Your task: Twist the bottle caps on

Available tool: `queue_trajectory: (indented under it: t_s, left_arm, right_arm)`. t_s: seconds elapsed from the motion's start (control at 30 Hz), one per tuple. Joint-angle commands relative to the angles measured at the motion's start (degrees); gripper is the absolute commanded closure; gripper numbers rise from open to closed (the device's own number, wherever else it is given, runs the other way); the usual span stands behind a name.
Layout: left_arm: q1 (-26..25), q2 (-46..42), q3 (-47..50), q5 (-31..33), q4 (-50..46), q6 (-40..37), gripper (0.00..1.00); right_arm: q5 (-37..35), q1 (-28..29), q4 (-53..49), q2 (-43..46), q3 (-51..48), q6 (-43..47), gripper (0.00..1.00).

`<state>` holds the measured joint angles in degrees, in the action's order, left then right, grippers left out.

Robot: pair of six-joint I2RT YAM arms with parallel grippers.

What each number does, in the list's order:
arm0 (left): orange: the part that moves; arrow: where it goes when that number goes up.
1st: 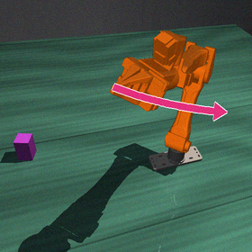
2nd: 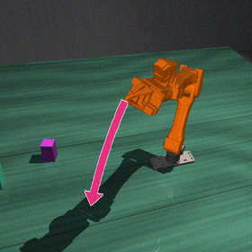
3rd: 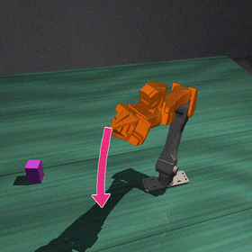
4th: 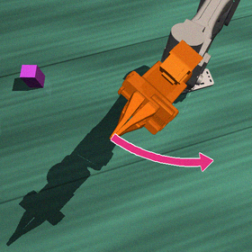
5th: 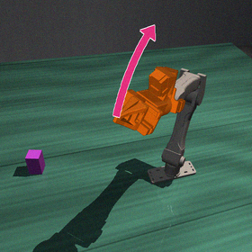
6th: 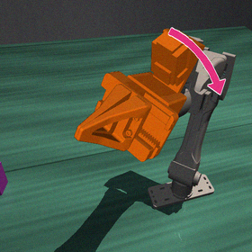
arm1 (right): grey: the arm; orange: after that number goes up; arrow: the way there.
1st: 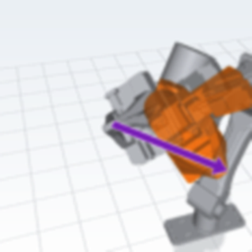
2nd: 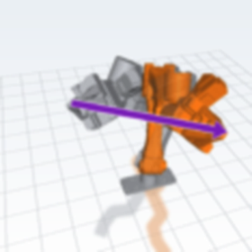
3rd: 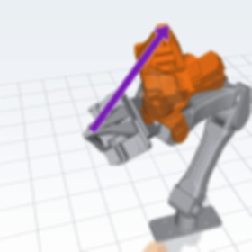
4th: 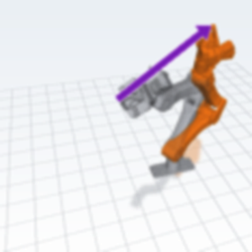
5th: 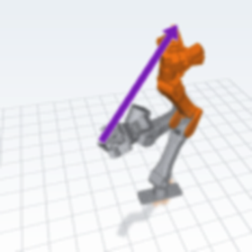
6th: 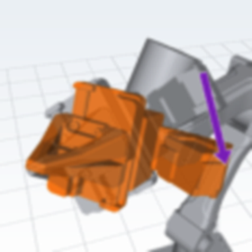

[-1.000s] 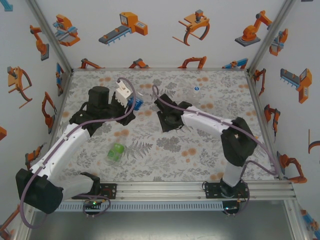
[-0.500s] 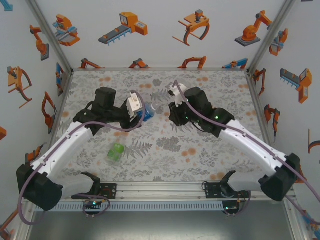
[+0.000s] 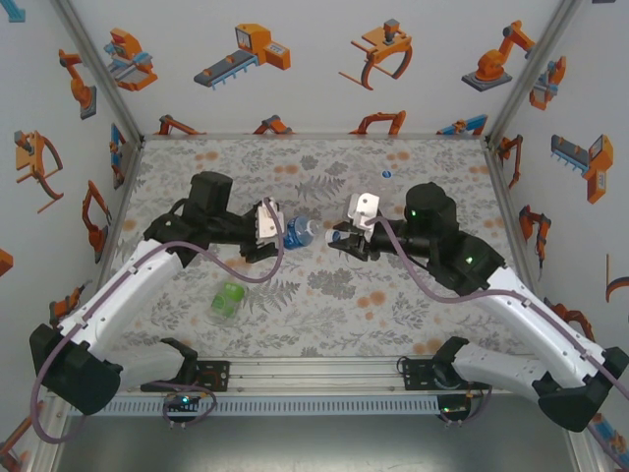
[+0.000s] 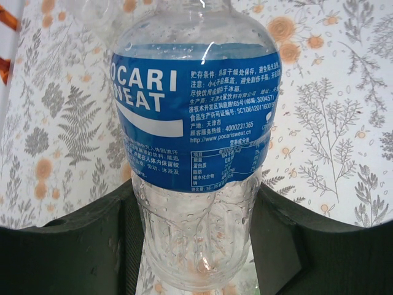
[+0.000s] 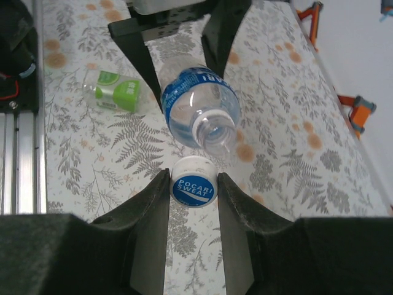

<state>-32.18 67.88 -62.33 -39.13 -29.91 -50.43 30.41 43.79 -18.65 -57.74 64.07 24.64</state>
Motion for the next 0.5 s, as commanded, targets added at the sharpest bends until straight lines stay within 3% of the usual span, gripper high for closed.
queue_trajectory:
  t_s: [0.0,0.33,0.47]
  left_arm:
    - [-0.42,-0.40,1.29,-4.65,-0.94,-3.25,1.00]
    - [-2.02,-2.12,3.72,-4.50,-1.11,-5.79,1.00]
    - [-2.37,-2.21,3.37,-4.18,-1.46,-5.65,1.00]
  right_arm:
    - [7.80,0.58,-0.26,-0.97,-0.28,8.41,0.84]
    - [4.18,1.11,0.65,-1.96,-0.27,9.81,0.88]
    - [6.00,1.21,-2.00,-3.29,0.77,10.63,0.88]
